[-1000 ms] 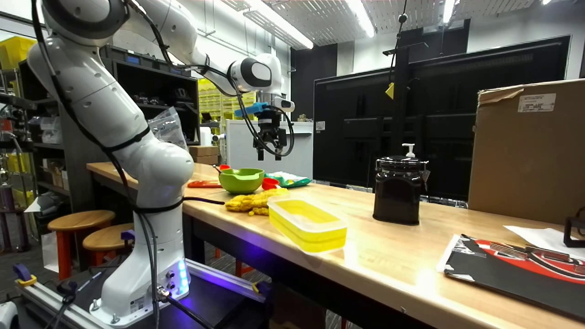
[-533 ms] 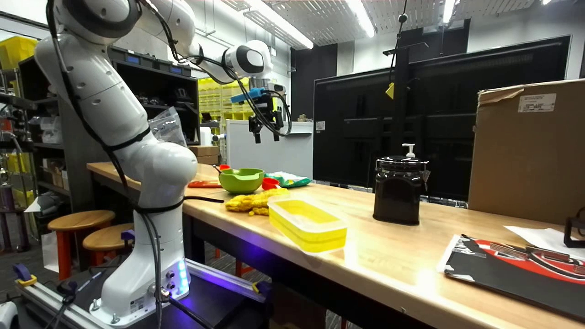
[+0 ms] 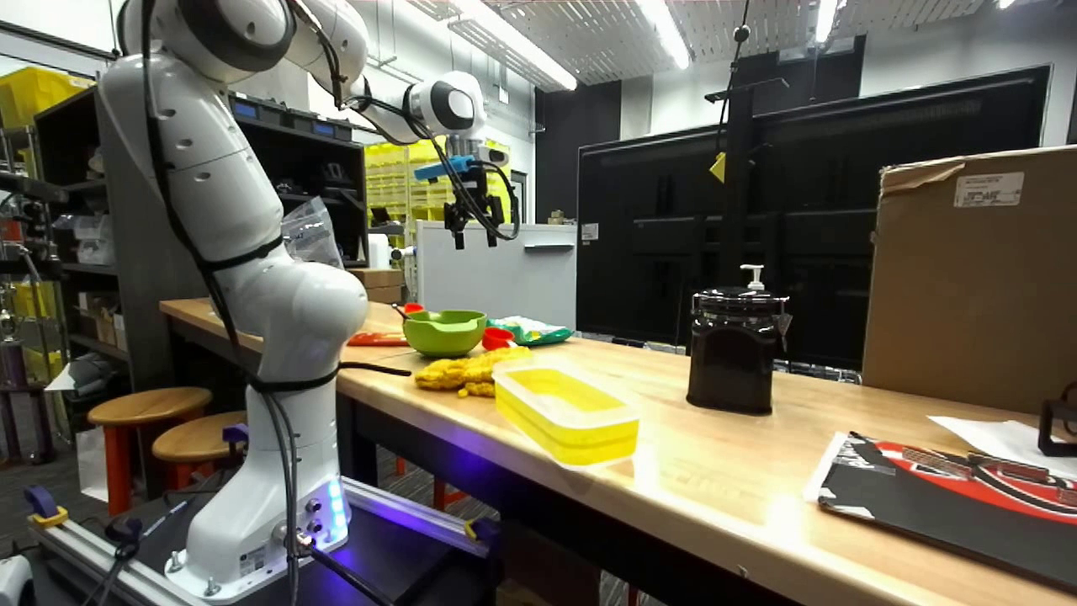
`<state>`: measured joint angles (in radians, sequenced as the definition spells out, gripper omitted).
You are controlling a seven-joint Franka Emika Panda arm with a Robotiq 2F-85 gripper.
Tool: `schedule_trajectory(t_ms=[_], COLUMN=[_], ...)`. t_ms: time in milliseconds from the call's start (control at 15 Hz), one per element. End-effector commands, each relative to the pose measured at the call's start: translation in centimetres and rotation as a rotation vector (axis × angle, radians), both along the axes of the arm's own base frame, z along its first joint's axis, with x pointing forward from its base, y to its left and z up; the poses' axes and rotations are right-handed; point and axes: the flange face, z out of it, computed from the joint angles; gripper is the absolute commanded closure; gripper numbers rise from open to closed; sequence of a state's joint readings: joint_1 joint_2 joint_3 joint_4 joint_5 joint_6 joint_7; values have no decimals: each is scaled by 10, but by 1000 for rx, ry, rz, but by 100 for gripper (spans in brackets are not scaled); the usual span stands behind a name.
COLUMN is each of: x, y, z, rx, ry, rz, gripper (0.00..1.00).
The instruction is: Move the yellow cloth forwards.
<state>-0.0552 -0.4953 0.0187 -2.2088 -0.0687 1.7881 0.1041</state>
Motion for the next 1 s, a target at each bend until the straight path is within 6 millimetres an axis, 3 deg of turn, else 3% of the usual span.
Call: schedule_trajectory(t_ms=[0,533,933], x=[18,40,45], y=[34,88,89], z=[13,31,27], rx=[4,-23,-20], ry=[27,32,32], rz=[4,43,63], gripper=[0,0,0])
